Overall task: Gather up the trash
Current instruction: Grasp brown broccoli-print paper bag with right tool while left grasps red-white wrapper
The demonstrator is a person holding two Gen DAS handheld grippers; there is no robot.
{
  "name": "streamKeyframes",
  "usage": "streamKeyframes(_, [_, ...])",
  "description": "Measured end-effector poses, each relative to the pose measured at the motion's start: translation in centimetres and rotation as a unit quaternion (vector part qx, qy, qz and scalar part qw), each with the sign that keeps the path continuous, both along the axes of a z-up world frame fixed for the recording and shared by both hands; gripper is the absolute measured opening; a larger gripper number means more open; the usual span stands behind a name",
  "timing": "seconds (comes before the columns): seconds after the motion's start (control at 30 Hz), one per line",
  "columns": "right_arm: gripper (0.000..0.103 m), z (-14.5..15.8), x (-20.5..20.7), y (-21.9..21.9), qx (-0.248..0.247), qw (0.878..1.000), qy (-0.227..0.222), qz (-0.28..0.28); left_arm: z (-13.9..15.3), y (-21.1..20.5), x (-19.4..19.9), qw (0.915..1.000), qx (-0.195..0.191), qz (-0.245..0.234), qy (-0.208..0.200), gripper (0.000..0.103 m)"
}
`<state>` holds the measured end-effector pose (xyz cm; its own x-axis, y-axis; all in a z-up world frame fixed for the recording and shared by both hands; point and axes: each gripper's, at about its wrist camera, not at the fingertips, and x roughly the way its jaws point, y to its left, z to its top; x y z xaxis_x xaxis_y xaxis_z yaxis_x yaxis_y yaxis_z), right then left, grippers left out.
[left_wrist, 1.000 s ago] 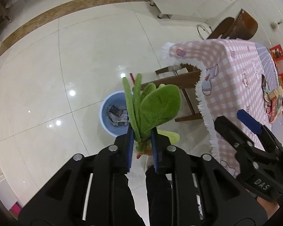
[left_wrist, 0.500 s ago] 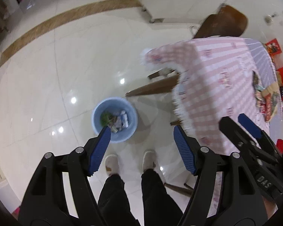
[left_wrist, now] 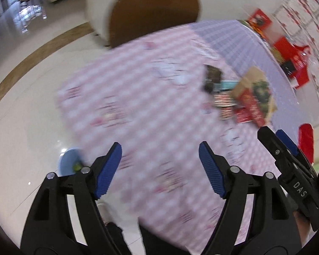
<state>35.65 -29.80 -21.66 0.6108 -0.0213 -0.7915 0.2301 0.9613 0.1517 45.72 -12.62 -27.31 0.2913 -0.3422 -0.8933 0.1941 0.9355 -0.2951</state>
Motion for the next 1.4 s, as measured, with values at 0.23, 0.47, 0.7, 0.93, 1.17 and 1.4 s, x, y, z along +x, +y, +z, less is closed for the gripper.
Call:
streamKeyframes(0.23, [0.092, -1.2, 2.8, -10.5, -0.057, 0.998, -0.017, 0.011, -0.9, -8.3, 2.0, 0.9995, 0.002, -0.032, 0.007, 0.075])
streamKeyframes(0.47, [0.092, -3.2, 7.1, -13.7, -0.072, 0.988, -0.018, 0.133, -1.4, -10.8, 3.7, 0.9995, 0.014, -0.027, 0.013, 0.075])
streamKeyframes(0.7, [0.092, -6.1, 10.2, -12.9, -0.084, 0.97, 0.049, 0.222, -2.2, -10.8, 4.5, 0.9993, 0.024, -0.018, 0.023, 0.075])
streamKeyframes(0.93, [0.033, -6.0, 7.9, -12.6, -0.027, 0.975, 0.08, 0.204, -4.0, -12.3, 5.1, 0.9986, 0.021, -0.028, 0.039, 0.075])
streamKeyframes(1.17, [0.011, -4.7, 5.9, -13.3, 0.05, 0.988, 0.057, 0.132, -6.2, -15.6, 5.3, 0.9957, 0.027, -0.075, 0.046, 0.07])
streamKeyframes(1.4, [0.009, -4.1, 5.0, -13.1, 0.058, 0.99, 0.05, 0.116, -7.2, -16.9, 6.4, 0.9947, 0.034, -0.085, 0.047, 0.045])
